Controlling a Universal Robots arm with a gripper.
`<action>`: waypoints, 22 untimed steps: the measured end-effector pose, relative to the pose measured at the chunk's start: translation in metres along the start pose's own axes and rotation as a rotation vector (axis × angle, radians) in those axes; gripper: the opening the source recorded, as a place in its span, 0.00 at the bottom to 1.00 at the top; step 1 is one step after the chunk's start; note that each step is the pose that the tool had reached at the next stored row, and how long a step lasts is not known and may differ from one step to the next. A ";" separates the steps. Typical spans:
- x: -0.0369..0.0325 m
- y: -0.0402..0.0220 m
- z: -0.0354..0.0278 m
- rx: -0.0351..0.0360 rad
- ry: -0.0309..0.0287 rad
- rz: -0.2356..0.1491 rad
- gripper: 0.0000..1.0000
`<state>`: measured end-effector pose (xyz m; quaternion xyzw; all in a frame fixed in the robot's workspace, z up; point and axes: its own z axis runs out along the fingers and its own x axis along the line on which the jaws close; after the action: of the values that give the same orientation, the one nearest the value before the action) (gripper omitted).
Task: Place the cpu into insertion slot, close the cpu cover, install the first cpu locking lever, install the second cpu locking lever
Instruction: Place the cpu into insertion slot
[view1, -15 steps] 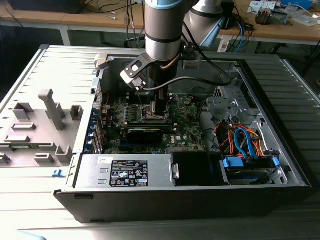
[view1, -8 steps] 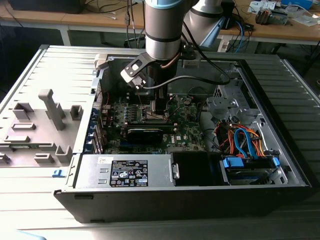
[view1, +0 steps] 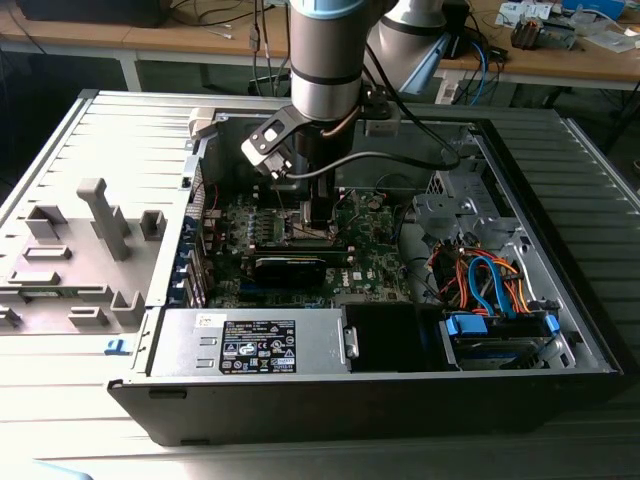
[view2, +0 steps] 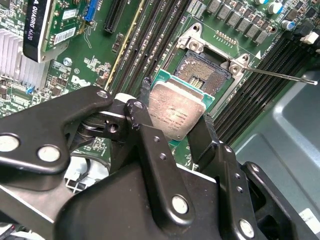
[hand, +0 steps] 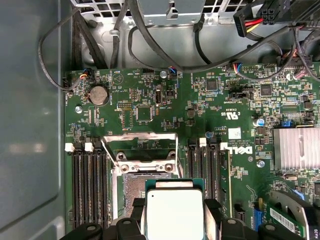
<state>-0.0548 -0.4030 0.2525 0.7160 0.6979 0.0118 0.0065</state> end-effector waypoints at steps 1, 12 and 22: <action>0.0001 0.0000 0.0002 0.0000 0.0000 0.000 0.55; 0.0015 -0.0001 0.0019 0.0001 -0.0010 0.000 0.55; 0.0036 -0.0004 0.0089 -0.0002 -0.0087 0.000 0.55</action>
<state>-0.0548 -0.3993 0.2436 0.7160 0.6980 0.0087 0.0096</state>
